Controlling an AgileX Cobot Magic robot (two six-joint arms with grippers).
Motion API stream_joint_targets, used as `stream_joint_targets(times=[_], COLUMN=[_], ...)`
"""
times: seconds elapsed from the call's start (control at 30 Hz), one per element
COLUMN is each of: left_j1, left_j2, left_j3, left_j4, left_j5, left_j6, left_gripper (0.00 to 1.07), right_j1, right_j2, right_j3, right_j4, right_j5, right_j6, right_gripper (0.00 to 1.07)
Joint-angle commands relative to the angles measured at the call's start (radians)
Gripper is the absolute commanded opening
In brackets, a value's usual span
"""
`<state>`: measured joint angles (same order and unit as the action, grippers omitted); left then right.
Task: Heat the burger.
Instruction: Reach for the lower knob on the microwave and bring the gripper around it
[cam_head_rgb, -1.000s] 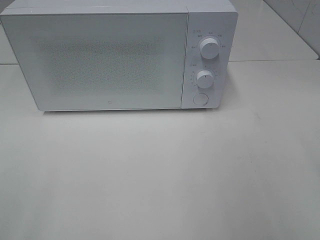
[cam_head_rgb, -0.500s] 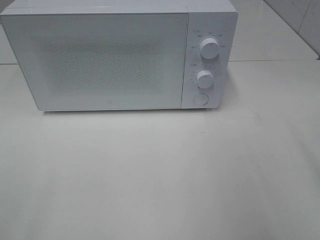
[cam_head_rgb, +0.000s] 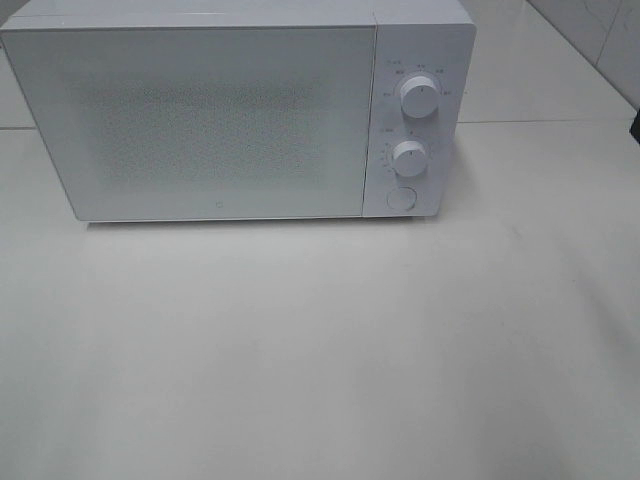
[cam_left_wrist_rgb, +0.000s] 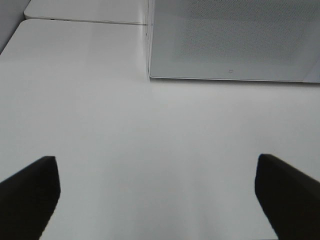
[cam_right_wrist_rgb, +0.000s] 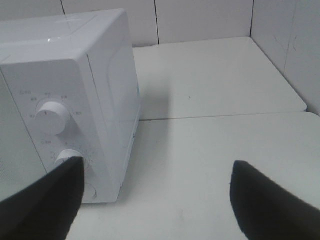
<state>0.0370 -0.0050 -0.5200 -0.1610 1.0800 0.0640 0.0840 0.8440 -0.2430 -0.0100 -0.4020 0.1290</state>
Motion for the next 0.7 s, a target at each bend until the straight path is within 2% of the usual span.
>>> stream_joint_targets(times=[0.03,0.3,0.43,0.57,0.6,0.63,0.67,0.7], left_j1=[0.003,0.003,0.003,0.003,0.003,0.003,0.003,0.003], left_j2=[-0.015,-0.015,-0.015,-0.015,-0.015,-0.015,-0.015,-0.015], left_j3=[0.003,0.003,0.003,0.003,0.003,0.003,0.003,0.003], left_j4=[-0.007,-0.007,-0.007,-0.007,-0.007,-0.007,-0.007,-0.007], left_j5=[-0.011,-0.011,-0.011,-0.011,-0.011,-0.011,-0.011,-0.011], left_j6=[-0.002,-0.002,-0.002,-0.002,-0.002,-0.002,-0.002,-0.002], left_gripper=[0.98,0.98,0.98,0.98,0.98,0.98,0.98,0.98], right_j1=[0.001,0.001,0.016,0.099,0.158,0.158,0.215,0.215], right_j2=[0.061,0.236,0.311,0.372,0.399,0.399,0.43,0.43], right_j3=[0.005,0.011,0.028,0.034,0.033,0.033,0.033,0.033], right_j4=[0.041,0.06,0.115,0.218,0.281,0.281,0.359,0.359], right_j5=[-0.109,-0.302,-0.404,-0.485,-0.522,-0.522,-0.566,-0.566], right_j6=[-0.043,-0.104,-0.117,-0.223,-0.284,-0.284,-0.335,-0.335], right_gripper=[0.76,0.76,0.76,0.76,0.76,0.76,0.76,0.76])
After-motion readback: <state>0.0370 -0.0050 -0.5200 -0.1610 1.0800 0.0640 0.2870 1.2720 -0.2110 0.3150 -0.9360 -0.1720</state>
